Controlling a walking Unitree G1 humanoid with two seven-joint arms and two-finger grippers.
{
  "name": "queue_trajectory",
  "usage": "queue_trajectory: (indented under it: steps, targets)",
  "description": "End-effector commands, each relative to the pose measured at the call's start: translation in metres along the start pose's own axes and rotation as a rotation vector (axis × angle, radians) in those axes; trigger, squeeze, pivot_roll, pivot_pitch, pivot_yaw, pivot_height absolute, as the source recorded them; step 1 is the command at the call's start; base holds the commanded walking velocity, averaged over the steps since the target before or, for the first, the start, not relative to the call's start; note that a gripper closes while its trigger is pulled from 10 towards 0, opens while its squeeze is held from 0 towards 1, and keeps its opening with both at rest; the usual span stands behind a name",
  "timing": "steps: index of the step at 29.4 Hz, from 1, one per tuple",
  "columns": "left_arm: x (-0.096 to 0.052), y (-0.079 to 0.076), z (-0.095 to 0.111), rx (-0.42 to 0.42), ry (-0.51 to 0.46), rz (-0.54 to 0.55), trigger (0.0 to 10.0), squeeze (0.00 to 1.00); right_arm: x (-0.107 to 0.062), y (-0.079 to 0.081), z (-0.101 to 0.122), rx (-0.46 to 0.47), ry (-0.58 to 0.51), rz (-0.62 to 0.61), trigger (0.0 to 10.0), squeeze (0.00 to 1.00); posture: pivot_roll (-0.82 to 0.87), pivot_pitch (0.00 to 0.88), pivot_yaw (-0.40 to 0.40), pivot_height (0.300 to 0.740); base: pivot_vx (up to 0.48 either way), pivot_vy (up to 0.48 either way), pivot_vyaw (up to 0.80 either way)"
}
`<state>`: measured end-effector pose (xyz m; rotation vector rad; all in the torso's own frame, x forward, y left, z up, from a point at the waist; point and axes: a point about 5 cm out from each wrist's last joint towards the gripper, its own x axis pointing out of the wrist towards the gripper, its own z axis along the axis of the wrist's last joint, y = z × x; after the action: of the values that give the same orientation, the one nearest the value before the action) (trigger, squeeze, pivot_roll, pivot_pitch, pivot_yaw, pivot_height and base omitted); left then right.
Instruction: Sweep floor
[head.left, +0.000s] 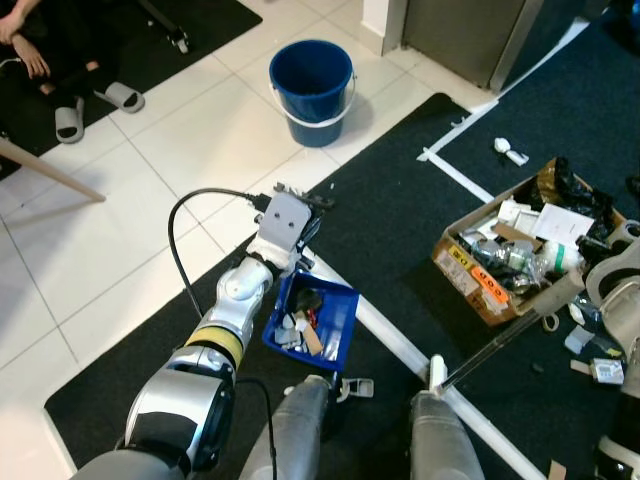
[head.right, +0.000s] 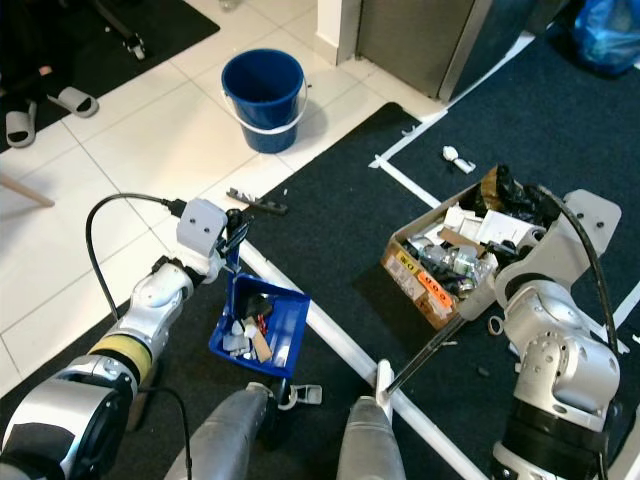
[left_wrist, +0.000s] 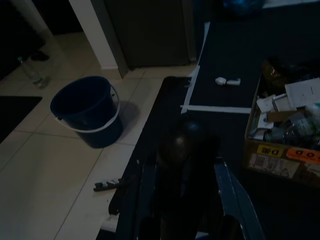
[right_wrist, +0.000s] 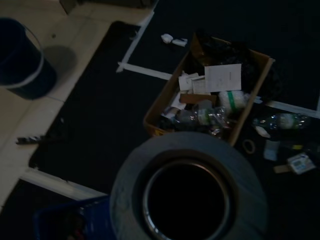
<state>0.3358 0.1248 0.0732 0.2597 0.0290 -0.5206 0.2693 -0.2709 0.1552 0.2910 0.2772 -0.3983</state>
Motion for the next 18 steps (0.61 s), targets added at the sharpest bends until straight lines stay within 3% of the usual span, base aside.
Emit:
queue_trajectory:
  steps: [1, 4, 7, 10, 14, 18]
  targets:
    - [-0.01, -0.016, -0.029, -0.046, 0.149, -0.032, 10.0, 0.0, 0.002, 0.007, 0.0, 0.063, -0.018, 0.044, 10.0, 0.0, -0.08, 0.136, 0.039, 0.74, -0.326, 0.0, 0.0]
    - [-0.011, -0.015, -0.029, -0.047, 0.151, -0.026, 10.0, 0.0, 0.002, 0.009, 0.0, 0.065, -0.023, 0.046, 10.0, 0.0, -0.08, 0.136, 0.039, 0.74, -0.326, 0.0, 0.0]
    - [-0.011, -0.006, -0.027, -0.055, 0.147, 0.004, 10.0, 0.0, 0.006, 0.016, 0.012, 0.059, -0.122, 0.058, 10.0, 0.0, -0.07, 0.115, 0.041, 0.74, -0.386, 0.0, 0.0]
    - [-0.01, -0.003, -0.026, -0.055, 0.147, 0.016, 10.0, 0.0, 0.006, 0.02, 0.016, 0.058, -0.15, 0.072, 10.0, 0.0, -0.07, 0.114, 0.041, 0.74, -0.39, 0.0, 0.0]
    - [-0.002, 0.012, -0.01, -0.163, 0.077, 0.093, 10.0, 0.0, 0.009, 0.029, 0.017, 0.045, -0.189, 0.091, 10.0, 0.0, -0.06, 0.103, 0.043, 0.74, -0.402, 0.0, 0.0]
    - [0.003, 0.017, -0.001, -0.181, 0.047, 0.11, 10.0, 0.0, 0.01, 0.033, 0.014, 0.048, -0.183, 0.098, 10.0, 0.0, -0.06, 0.1, 0.045, 0.74, -0.418, 0.0, 0.0]
